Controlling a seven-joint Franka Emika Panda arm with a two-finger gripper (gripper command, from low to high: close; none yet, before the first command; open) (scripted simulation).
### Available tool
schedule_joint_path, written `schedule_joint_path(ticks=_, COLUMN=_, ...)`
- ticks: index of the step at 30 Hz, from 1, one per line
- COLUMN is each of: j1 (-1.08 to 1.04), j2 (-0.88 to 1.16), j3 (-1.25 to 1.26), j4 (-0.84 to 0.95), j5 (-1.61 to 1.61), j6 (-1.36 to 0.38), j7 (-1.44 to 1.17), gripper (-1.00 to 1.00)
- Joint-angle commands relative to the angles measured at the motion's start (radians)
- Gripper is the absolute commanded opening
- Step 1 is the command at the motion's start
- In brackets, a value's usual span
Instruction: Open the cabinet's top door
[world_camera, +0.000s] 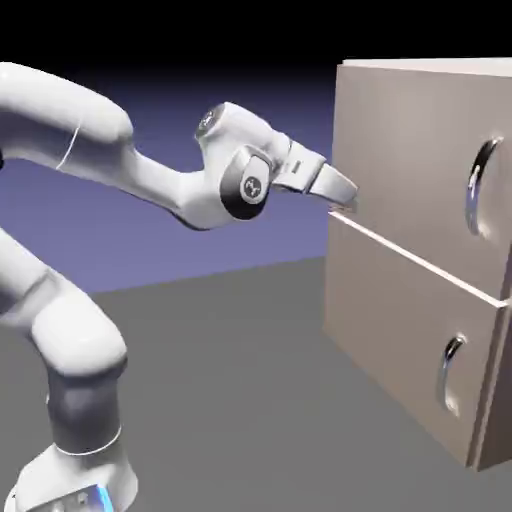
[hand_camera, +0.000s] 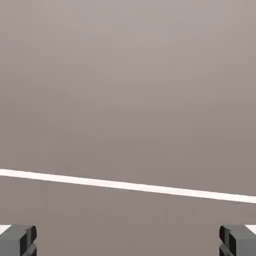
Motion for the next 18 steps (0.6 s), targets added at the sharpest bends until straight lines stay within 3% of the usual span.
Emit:
schedule_joint_path(ticks=1, j1=0.017, j2=-0.005, j3=-0.019, j4=0.011, j5=-0.044, j6=-0.001, j7=0.031, gripper=0.00)
schedule_joint_path(ticks=18, j1=0.306, j2=-0.095, j3=-0.335, j4=0.199, j5=-0.783, j6=-0.011, j7=0.565, gripper=0.00)
